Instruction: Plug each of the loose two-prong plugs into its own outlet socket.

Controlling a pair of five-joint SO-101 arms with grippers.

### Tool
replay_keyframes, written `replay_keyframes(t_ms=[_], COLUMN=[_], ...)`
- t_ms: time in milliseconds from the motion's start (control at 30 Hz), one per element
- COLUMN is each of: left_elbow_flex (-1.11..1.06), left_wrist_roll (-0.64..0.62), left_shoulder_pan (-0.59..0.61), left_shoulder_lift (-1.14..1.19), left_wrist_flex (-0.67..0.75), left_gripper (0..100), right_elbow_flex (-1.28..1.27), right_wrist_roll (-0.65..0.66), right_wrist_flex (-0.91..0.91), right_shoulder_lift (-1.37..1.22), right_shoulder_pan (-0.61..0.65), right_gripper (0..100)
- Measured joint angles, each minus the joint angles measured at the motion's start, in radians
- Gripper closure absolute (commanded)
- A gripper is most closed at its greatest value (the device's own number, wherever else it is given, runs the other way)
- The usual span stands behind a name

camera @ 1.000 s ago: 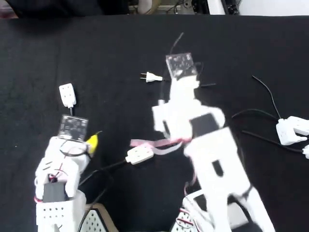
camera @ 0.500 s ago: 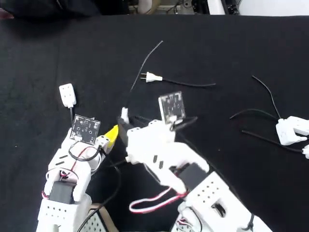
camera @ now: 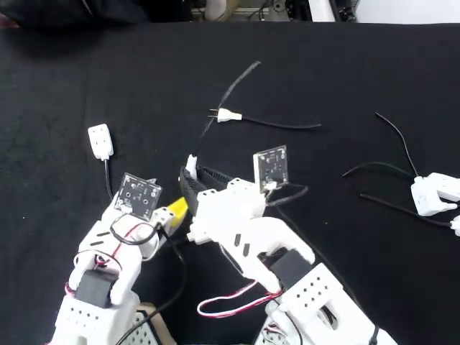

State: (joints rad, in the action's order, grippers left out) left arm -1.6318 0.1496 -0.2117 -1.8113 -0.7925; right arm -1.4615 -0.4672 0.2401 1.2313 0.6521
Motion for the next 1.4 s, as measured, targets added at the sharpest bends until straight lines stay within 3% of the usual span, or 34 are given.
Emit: replay_keyframes(t_ms=[533, 767, 1400], left_elbow_flex=[0.054, 0.0, -0.006], left_wrist_roll=[-0.003, -0.003, -0.003], left_shoulder_pan=[-0.009, 0.083, 0.087], left_shoulder_lift=[0.003, 0.002, 0.002], left_wrist_flex=[-0.025, 0.114, 0.137], left_gripper=[74, 74, 74], right_elbow_flex=[0.026, 0.087, 0.1], right_wrist_roll=[-0.002, -0.002, 0.058], right_wrist_flex=[0.17, 0.322, 0.351], right_shoulder_lift=[0.028, 0.028, 0.028], right_shoulder_pan=[0.028, 0.038, 0.038], right_gripper=[98.7, 98.7, 98.7])
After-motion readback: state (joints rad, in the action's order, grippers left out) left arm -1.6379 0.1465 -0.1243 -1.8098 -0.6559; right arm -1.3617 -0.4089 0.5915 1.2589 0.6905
